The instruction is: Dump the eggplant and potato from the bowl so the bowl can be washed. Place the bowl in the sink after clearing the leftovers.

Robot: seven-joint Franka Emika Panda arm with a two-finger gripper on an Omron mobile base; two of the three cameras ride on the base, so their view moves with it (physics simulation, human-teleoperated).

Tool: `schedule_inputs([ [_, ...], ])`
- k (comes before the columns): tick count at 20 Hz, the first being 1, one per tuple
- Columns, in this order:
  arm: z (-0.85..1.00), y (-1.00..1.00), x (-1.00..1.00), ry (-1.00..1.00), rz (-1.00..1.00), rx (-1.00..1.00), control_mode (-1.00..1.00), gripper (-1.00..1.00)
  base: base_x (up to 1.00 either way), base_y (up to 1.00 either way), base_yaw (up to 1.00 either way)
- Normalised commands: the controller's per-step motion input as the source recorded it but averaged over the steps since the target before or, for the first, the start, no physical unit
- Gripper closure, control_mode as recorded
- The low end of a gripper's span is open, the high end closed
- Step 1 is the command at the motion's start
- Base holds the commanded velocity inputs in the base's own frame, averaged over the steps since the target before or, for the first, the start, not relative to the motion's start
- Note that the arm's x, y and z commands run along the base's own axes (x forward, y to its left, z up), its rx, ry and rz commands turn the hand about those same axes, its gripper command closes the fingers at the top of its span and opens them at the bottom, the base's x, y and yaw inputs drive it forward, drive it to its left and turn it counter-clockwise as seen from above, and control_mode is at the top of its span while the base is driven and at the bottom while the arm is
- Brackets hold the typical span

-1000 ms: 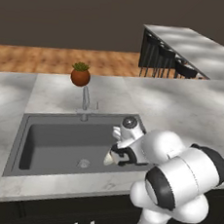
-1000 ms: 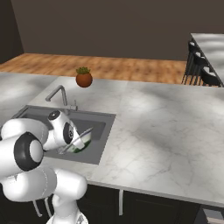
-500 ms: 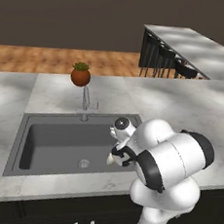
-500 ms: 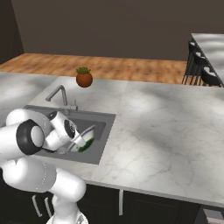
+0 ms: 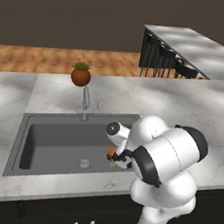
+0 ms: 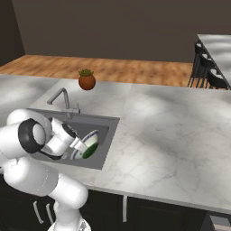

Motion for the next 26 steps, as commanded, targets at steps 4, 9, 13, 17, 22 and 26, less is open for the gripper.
schedule_inputs([
  [4,0.0,0.0,0.1,0.0,0.0,-0.08,-1.0,1.0,0.0,0.0,0.0],
  [9,0.0,0.0,0.03,0.0,0.0,-0.06,-1.0,1.0,0.0,0.0,0.0],
  [13,0.0,0.05,0.0,0.0,0.0,-0.14,-1.0,1.0,0.0,0.0,0.0],
  [17,0.04,0.06,0.0,0.0,0.0,-0.16,-1.0,1.0,0.0,0.0,0.0],
  [22,0.4,0.0,0.0,-0.05,0.0,-0.04,-1.0,1.0,0.0,0.0,0.0],
  [26,0.48,-0.01,0.0,-0.09,0.0,0.01,-1.0,1.0,0.0,0.0,0.0],
])
